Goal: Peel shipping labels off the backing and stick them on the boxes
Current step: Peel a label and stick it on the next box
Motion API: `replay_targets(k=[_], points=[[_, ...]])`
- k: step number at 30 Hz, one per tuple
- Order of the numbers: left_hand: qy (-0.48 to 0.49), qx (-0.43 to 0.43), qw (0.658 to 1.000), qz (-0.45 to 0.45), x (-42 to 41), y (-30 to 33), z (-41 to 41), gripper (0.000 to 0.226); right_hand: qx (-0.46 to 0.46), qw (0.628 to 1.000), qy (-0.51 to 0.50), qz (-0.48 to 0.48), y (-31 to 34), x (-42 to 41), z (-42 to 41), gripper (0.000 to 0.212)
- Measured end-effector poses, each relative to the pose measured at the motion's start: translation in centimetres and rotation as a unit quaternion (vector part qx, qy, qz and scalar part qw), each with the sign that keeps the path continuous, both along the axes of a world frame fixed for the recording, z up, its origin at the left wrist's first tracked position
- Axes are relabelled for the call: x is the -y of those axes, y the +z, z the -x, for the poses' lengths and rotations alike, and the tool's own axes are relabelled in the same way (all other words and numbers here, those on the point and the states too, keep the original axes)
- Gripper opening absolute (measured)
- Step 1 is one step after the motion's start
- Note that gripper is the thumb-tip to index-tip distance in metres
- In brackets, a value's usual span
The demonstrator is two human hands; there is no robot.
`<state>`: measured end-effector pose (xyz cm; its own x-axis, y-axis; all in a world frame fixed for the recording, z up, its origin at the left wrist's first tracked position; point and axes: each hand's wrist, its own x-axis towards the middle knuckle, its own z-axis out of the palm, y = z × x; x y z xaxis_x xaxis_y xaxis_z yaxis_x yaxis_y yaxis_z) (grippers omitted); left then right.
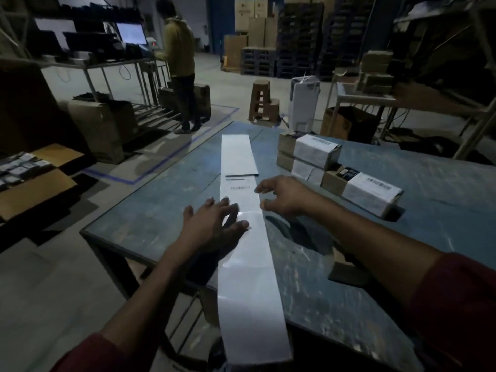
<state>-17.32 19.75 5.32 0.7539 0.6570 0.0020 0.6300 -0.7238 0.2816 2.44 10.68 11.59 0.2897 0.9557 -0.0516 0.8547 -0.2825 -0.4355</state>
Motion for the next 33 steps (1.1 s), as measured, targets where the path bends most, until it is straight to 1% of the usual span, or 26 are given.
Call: replay_targets(k=[1,2,3,5,7,9,10,12,15,19,21,24,27,30,33], points=[[-0.007,0.014,1.0,-0.009,0.5,0.2,0.5,0.059,0.002,1.0,0.005,0.004,-0.3,0.0,0.2,0.048],[-0.009,0.045,0.999,-0.016,0.8,0.3,0.9,0.06,0.005,1.0,0.009,0.004,-0.5,0.2,0.1,0.047],[-0.004,0.08,0.997,-0.016,1.4,0.6,1.2,0.059,0.009,1.0,0.01,0.002,-0.7,0.3,0.0,0.046],[0.012,0.157,0.988,-0.004,2.2,0.6,1.5,0.049,0.012,1.0,0.009,-0.006,-1.0,0.7,-0.2,0.046],[0.023,0.219,0.975,0.036,2.6,0.6,1.7,0.038,0.014,1.0,0.005,-0.009,-1.1,0.9,-0.4,0.046],[0.035,0.262,0.959,0.103,2.1,0.1,1.4,0.033,0.022,1.0,0.0,-0.006,-1.2,0.9,-0.5,0.045],[0.042,0.28,0.951,0.121,1.7,-0.1,1.1,0.032,0.025,1.0,-0.003,-0.006,-1.3,0.8,-0.5,0.044],[0.065,0.301,0.944,0.115,0.8,-0.4,0.4,0.037,0.031,0.999,-0.004,-0.011,-1.3,0.8,-0.6,0.041],[0.057,0.28,0.957,0.057,-1.2,-0.2,-1.1,0.038,0.036,0.999,-0.006,-0.012,-1.5,0.3,-0.7,0.04],[0.057,0.247,0.967,0.023,-4.0,-0.2,-2.5,0.024,0.041,0.999,0.01,0.022,-1.8,-0.7,-0.6,0.056],[0.06,0.228,0.972,0.003,-4.4,-0.8,-2.7,0.021,0.037,0.999,0.01,0.039,-1.8,-1.0,-0.9,0.062],[0.052,0.188,0.979,-0.053,-4.4,-1.6,-3.1,0.027,0.018,0.998,0.001,0.065,-1.7,-1.4,-1.6,0.078],[0.061,0.168,0.981,-0.076,-4.7,-1.7,-3.5,0.032,-0.009,0.998,-0.01,0.068,-1.8,-1.7,-2.1,0.083],[0.066,0.122,0.987,-0.084,-5.3,-1.0,-4.0,0.044,-0.025,0.998,-0.013,0.049,-1.7,-1.5,-1.9,0.09],[0.066,0.097,0.988,-0.096,-6.2,-0.8,-4.7,0.041,-0.008,0.998,-0.052,0.026,-2.1,-1.4,-2.0,0.093]])
